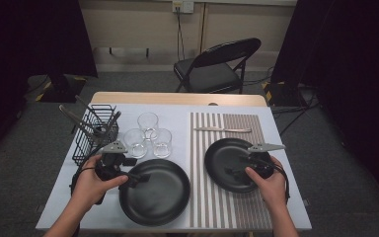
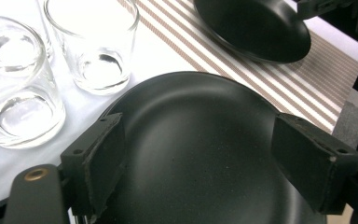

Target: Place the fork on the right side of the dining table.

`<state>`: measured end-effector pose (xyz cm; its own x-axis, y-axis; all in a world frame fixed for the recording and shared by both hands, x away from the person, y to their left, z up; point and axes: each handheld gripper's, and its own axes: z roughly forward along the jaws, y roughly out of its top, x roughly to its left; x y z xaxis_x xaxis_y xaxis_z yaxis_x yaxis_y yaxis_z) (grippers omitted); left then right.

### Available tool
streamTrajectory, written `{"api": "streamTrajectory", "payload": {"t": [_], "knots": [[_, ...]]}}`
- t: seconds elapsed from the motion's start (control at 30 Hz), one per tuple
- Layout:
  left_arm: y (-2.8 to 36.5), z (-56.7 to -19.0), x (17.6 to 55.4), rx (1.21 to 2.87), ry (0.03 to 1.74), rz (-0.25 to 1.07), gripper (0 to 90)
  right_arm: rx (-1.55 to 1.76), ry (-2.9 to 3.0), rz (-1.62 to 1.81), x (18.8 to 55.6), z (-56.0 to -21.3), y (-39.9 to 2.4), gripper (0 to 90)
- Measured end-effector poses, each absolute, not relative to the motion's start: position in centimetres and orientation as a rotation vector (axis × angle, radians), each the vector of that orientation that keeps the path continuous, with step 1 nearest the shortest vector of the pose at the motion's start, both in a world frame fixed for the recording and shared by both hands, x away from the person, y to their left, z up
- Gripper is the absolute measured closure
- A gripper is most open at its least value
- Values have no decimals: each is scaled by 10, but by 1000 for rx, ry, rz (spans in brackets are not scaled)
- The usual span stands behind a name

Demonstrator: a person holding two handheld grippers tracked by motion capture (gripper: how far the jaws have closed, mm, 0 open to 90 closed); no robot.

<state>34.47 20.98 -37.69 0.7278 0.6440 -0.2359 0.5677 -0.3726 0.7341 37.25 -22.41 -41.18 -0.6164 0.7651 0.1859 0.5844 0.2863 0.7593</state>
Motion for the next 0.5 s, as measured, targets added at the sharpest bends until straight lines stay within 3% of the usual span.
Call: {"api": "streamTrajectory", "payload": {"t": [0.5], "knots": [[221, -356, 348, 2071, 945, 144, 199, 1251, 2341, 1235, 373, -412, -227, 206]]}}
